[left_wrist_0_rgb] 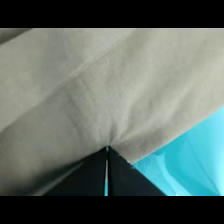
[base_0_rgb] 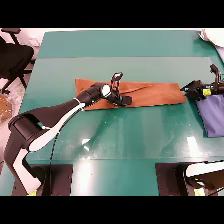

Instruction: Fold the shirts.

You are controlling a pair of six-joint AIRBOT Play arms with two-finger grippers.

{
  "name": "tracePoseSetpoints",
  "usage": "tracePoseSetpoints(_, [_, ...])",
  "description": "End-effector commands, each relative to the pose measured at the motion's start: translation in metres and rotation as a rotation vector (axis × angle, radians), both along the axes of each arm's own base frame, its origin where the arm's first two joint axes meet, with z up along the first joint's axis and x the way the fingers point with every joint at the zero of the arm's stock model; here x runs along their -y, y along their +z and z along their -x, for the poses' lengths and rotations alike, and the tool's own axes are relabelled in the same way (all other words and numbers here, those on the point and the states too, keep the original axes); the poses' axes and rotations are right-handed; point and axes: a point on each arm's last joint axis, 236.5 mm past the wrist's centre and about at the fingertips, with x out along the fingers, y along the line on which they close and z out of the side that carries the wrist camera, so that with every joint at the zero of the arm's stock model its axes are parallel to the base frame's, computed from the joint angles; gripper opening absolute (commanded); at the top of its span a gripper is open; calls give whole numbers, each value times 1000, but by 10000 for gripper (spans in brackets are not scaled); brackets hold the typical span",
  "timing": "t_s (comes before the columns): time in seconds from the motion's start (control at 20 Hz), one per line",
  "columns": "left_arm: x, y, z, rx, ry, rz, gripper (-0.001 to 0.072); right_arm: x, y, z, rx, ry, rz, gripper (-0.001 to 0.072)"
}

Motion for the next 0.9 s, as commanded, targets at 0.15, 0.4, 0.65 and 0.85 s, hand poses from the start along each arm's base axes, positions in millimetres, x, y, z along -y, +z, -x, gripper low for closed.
tracePoseSetpoints(0.15, [-4,-8,5,-24,-10,-25,21,16,-16,8,-36,13,97,640])
tracePoseSetpoints(0.4, [-5,-8,10,-46,-14,-33,21,21,-22,-4,-12,-15,131,640])
tracePoseSetpoints(0.65, [-1,2,6,-29,-23,-24,21,-4,-50,-1,-79,44,77,638])
tracePoseSetpoints(0.85, [-2,2,6,-28,-27,-30,21,-11,-54,-7,-71,55,90,633])
